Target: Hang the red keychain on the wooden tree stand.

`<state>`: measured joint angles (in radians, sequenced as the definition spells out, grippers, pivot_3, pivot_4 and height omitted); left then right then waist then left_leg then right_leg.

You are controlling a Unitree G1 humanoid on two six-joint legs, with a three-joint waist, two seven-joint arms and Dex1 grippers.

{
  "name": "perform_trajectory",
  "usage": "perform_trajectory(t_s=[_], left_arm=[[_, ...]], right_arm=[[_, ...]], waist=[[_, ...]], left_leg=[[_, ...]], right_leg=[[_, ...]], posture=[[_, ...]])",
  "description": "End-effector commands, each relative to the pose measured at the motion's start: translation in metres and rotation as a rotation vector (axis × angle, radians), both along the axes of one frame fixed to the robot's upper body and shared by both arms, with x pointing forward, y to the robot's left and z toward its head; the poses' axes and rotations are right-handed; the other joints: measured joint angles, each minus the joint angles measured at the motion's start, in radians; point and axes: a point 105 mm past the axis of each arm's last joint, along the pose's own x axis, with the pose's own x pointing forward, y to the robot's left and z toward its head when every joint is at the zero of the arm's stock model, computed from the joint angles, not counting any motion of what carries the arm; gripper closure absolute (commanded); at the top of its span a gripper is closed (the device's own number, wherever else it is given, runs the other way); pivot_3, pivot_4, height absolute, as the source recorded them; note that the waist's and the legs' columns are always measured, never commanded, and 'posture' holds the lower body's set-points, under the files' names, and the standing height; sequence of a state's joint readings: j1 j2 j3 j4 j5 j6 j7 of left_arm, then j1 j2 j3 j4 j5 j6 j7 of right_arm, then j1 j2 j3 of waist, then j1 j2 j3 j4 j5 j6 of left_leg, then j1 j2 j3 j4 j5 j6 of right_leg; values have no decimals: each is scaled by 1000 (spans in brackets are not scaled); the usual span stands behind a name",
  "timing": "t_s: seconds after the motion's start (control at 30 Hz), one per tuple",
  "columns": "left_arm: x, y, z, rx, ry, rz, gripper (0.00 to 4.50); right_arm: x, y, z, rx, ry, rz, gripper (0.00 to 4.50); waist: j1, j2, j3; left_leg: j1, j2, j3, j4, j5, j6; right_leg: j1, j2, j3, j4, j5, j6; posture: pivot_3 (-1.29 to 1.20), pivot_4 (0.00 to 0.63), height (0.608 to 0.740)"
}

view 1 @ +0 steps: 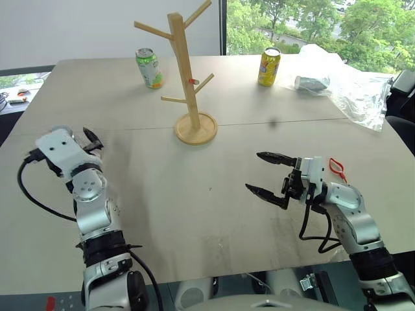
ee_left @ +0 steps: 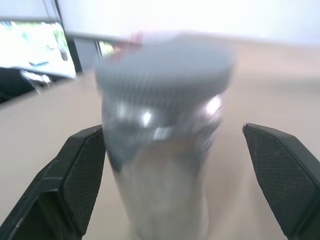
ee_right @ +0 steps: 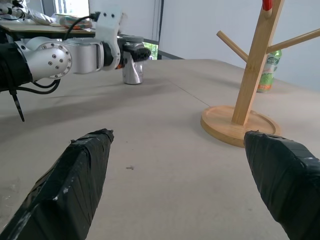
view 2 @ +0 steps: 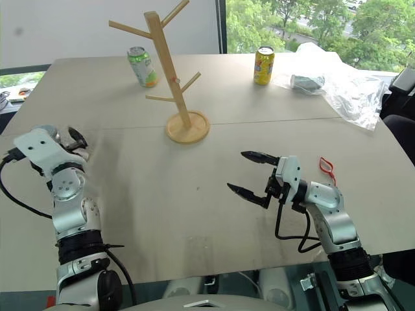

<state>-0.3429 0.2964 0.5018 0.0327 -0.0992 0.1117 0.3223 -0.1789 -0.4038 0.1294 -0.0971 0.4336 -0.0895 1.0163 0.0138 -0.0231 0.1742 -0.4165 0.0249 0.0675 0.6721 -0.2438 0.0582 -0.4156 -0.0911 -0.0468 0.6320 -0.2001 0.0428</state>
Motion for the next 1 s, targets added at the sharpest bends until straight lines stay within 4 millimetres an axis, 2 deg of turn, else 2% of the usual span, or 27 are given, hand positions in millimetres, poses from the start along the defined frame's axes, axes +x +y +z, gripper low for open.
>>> perform_trajectory(t_s=[0.03, 0.1, 0.2, 0.3, 0.37, 0.4, 0.43, 0.5, 0.53, 0.63, 0.77, 0.87, 1.0], left_arm=[[-16, -11, 47, 113, -179, 32, 93], [-22, -19, 65, 150, -253, 38, 93], [-25, -23, 79, 152, -303, 46, 93], [-17, -30, 83, 143, -303, 0, 93], [-2, -49, 80, 135, -290, -135, 93], [7, -67, 77, 126, -286, -268, 93], [19, -96, 70, 154, -239, -454, 93], [23, -148, 51, 187, -159, -786, 93], [21, -164, 43, 192, -127, -900, 93], [-4, -200, 23, 218, -84, -1186, 93], [-41, -224, -11, 278, 3, -1466, 93], [-62, -232, -32, 300, 49, -1602, 93], [-93, -246, -60, 368, 91, -1841, 93]], right_arm=[[-1, -4, 8, 17, -35, -14, 0], [-1, -4, 7, 17, -35, -14, 0], [-1, -4, 7, 17, -35, -13, 0], [0, -4, 8, 24, -34, -20, 0], [3, -7, 10, 38, -33, -50, 0], [7, -10, 12, 55, -26, -79, 0], [10, -14, 15, 71, -4, -122, 0], [14, -21, 28, 114, 26, -221, 0], [15, -24, 34, 136, 33, -258, 0], [22, -43, 59, 220, 66, -451, 0], [23, -74, 64, 233, 104, -688, 0], [20, -93, 56, 233, 165, -815, 0], [5, -118, 19, 81, 248, -982, 0]], waist=[[0, 0, 0], [0, 0, 0], [1, 0, 0], [1, 0, 0], [1, 0, 0], [1, 0, 0], [2, 0, 0], [4, 0, 0], [3, 0, 0], [-9, 0, 0], [-13, 1, 0], [-12, 3, 0], [-2, 4, 0]], left_leg=[[0, 0, 0, 0, 0, 0], [0, 0, 0, 0, 0, 0], [0, 0, 0, -1, 0, 0], [0, 0, 1, 0, 1, 1], [0, -1, 1, 0, 3, 5], [0, -1, 1, -1, 3, 5], [0, -1, 1, -1, 3, 5], [0, -1, 2, 0, 3, 5], [0, -1, 2, 0, 3, 5], [-1, -1, 3, -1, 3, 4], [-1, 3, 4, -6, 2, 4], [-2, 3, 5, -7, 1, 1], [-3, 2, 5, -6, 0, -1]], right_leg=[[0, 0, 0, 0, 0, 0], [0, 0, 0, 0, 0, 0], [0, 1, 0, -1, 0, 0], [0, 1, 0, -1, 0, 0], [0, 2, 0, 0, 0, 0], [0, 2, 0, -1, 0, 1], [0, 2, 0, -1, 0, 1], [0, 2, 0, -1, 0, 1], [0, 2, 0, -1, 0, 0], [0, 1, 2, -2, 0, 0], [-5, 1, 5, -3, 0, -1], [-7, 1, 5, -3, -1, -2], [-7, 1, 4, -5, -1, -1]], posture=[[0, 150, 740], [0, 150, 740], [0, 150, 740], [0, 150, 740], [0, 150, 740], [0, 150, 740], [0, 150, 740], [0, 150, 740], [0, 150, 740], [0, 150, 740], [0, 150, 740], [0, 150, 740], [0, 150, 740]])
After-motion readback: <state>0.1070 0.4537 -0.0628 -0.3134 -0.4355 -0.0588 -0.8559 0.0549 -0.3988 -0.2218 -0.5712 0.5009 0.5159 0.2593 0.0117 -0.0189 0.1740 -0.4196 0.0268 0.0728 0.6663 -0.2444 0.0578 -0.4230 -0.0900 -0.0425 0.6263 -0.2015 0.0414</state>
